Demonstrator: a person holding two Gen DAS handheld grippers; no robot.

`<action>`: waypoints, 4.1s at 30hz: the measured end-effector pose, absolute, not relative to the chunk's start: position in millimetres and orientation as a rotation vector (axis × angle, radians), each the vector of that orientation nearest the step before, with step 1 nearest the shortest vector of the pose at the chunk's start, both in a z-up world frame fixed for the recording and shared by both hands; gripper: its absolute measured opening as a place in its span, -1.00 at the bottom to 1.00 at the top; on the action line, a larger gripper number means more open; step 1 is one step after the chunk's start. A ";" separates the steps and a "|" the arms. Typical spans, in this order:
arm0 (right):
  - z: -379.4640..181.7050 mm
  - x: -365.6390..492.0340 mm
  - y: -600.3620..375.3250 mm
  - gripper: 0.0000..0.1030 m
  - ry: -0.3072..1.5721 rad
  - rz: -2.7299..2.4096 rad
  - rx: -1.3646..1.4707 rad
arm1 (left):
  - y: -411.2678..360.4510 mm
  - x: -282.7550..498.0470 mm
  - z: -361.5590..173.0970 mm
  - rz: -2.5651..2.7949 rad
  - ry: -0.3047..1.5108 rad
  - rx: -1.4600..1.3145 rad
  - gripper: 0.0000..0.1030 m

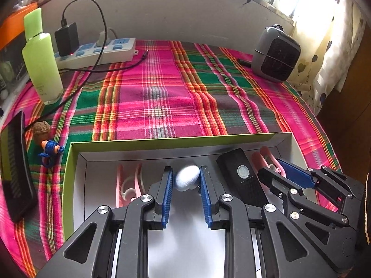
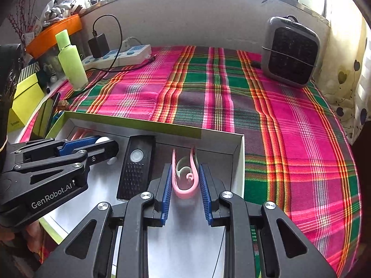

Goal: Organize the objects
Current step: 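Lower both items into the box and open both grippers, then lift both grippers out of the box toward the items beside it, then lower the left gripper around the brown walnut and close it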

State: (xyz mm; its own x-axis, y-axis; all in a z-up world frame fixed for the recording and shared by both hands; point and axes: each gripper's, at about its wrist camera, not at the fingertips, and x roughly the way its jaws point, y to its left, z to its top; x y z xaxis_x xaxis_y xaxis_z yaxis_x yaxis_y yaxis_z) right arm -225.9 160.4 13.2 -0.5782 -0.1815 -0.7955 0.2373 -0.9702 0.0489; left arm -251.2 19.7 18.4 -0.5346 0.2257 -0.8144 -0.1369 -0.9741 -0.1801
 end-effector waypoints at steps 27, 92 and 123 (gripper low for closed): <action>21.1 -214.7 161.2 -0.23 0.074 -2.636 1.266 | 13.4 -238.3 27.2 2.611 -0.119 -1.388 -0.13; 36.0 -67.3 169.3 -0.21 -0.025 -2.676 1.064 | -10.4 -78.6 46.2 2.692 -0.111 -1.202 -0.13; 24.1 -45.6 175.0 -0.21 -0.026 -2.639 1.113 | -1.7 -55.2 16.7 2.510 -0.171 -1.290 -0.11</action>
State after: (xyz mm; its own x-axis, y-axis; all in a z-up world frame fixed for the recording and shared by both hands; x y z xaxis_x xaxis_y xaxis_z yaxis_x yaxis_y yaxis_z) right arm -45.6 175.0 24.1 -0.6654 -0.2594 -0.7000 0.2457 -0.9615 0.1229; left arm -55.2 -1.7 16.7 -0.5446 0.3283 -0.7718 -0.2206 -0.9439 -0.2458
